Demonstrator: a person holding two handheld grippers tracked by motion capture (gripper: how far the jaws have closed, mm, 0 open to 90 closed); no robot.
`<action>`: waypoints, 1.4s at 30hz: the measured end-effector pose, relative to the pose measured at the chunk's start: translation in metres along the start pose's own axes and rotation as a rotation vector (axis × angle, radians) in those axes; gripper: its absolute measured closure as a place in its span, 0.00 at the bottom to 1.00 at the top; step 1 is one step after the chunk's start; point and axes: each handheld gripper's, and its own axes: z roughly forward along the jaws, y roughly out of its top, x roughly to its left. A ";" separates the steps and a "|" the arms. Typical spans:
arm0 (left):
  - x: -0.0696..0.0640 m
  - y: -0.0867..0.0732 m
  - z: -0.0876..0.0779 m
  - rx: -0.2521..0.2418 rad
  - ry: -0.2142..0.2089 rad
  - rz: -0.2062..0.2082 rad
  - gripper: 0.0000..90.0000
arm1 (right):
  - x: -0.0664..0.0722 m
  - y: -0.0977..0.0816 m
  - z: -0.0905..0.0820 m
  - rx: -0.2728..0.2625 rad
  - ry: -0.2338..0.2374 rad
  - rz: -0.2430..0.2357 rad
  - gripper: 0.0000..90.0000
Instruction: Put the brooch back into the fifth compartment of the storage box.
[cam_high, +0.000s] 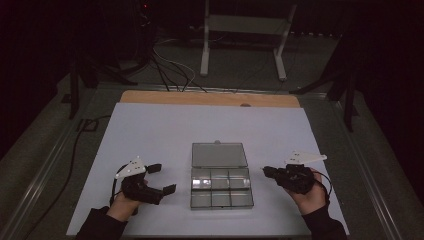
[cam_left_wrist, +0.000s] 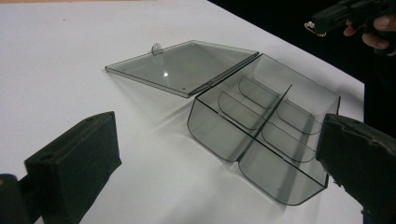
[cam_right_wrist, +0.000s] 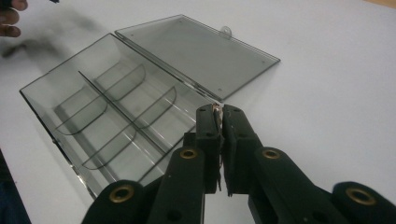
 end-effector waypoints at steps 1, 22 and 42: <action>0.000 0.000 0.000 -0.002 -0.001 -0.001 0.01 | 0.001 0.001 0.001 -0.003 0.004 -0.003 0.96; 0.000 0.000 -0.001 -0.007 -0.002 0.000 0.01 | 0.023 0.022 0.019 0.003 0.078 -0.054 0.96; 0.000 0.000 0.000 -0.006 -0.003 0.000 0.01 | 0.056 0.032 0.041 0.023 0.164 -0.120 0.96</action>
